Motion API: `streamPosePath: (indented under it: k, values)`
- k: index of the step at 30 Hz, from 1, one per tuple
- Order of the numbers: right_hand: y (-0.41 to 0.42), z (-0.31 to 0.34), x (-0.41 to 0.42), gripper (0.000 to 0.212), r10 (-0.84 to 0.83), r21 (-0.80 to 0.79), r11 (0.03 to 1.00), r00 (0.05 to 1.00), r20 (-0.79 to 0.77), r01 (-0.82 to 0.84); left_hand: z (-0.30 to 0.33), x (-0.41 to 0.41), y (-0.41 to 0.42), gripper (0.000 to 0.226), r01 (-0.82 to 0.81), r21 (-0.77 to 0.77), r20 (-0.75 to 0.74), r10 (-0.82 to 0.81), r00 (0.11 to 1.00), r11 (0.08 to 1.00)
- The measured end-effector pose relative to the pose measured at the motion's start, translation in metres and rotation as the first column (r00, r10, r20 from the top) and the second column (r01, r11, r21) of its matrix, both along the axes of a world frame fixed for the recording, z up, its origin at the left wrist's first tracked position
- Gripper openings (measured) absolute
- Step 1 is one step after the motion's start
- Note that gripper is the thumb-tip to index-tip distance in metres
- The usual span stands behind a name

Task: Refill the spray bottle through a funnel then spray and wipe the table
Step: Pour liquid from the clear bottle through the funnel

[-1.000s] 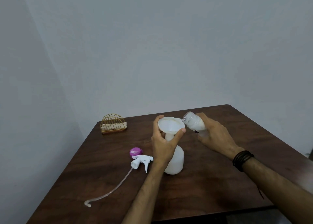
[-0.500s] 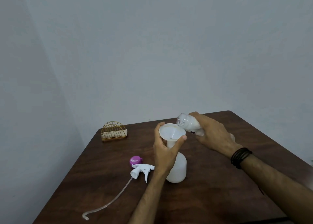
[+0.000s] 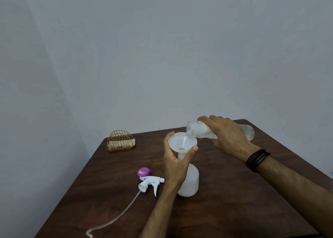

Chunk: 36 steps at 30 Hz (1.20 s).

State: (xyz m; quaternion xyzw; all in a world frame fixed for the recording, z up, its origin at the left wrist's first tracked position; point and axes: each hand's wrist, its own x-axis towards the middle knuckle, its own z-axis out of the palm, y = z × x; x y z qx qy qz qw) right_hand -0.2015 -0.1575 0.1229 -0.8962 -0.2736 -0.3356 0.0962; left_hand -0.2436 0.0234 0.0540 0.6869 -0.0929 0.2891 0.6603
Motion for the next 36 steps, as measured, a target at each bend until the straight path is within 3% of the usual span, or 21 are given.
streamPosePath:
  k: [10, 36]
  values:
    - [0.0023, -0.0015, 0.0034, 0.064, -0.022, -0.061, 0.998, 0.999, 0.043, 0.025, -0.0007, -0.002, 0.0006, 0.075, 0.01, -0.012, 0.007, -0.01, 1.0, 1.0]
    - [0.0018, 0.0012, 0.0033, 0.065, -0.017, -0.076, 0.997, 0.998, 0.064, 0.022, -0.0028, -0.0019, 0.0021, 0.075, 0.007, -0.037, 0.019, -0.007, 1.0, 0.999]
